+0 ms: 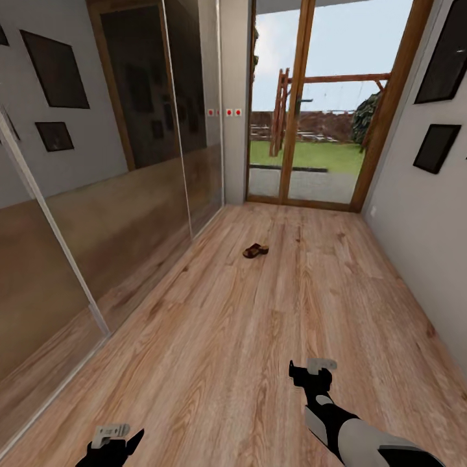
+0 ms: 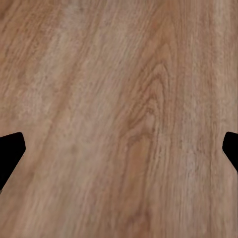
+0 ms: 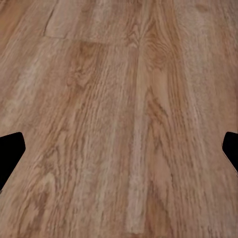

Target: Pick up the two gym shoes and the two sandals from the corridor floor and place them onto the hallstand (shoe rack) in the corridor, making sure they are on the rack and not on the floor. Arrange them so the two gym shoes are next to each other and the two sandals are next to each other.

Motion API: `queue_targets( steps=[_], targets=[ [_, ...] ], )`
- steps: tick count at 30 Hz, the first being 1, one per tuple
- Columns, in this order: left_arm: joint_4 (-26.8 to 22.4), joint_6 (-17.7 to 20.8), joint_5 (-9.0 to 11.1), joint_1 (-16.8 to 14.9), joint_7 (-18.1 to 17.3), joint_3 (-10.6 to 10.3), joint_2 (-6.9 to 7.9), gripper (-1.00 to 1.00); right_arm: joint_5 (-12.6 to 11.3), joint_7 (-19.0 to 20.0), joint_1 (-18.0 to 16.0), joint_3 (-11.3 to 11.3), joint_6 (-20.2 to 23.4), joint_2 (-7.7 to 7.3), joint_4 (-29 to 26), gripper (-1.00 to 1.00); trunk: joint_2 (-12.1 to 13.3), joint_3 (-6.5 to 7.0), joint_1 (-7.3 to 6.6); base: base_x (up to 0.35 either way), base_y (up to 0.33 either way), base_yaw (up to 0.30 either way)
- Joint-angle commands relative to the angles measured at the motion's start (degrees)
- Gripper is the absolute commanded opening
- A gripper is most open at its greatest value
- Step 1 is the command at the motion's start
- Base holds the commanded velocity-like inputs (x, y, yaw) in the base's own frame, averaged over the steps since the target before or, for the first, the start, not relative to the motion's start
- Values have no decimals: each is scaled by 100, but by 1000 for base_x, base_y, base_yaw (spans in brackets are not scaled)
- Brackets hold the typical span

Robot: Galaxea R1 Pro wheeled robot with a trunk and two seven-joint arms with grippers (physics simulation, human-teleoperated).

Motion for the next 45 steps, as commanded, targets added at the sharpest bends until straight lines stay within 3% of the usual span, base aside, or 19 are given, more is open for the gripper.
queue_targets(
  steps=[1,15,45],
  targets=[
    [3,-32,-61,-5,-22,48,-1,100,12,-8,-3,-27,-20,2,4,100,-2,-5,2,348,-107,38],
    [3,-32,-61,-5,-22,48,-1,100,12,-8,-3,-27,-20,2,4,100,-2,-5,2,348,-111,102],
    [3,-32,-61,-5,-22,48,-7,100,12,-16,-3,-27,-20,2,4,100,-2,99,2,339,-147,3]
  ],
)
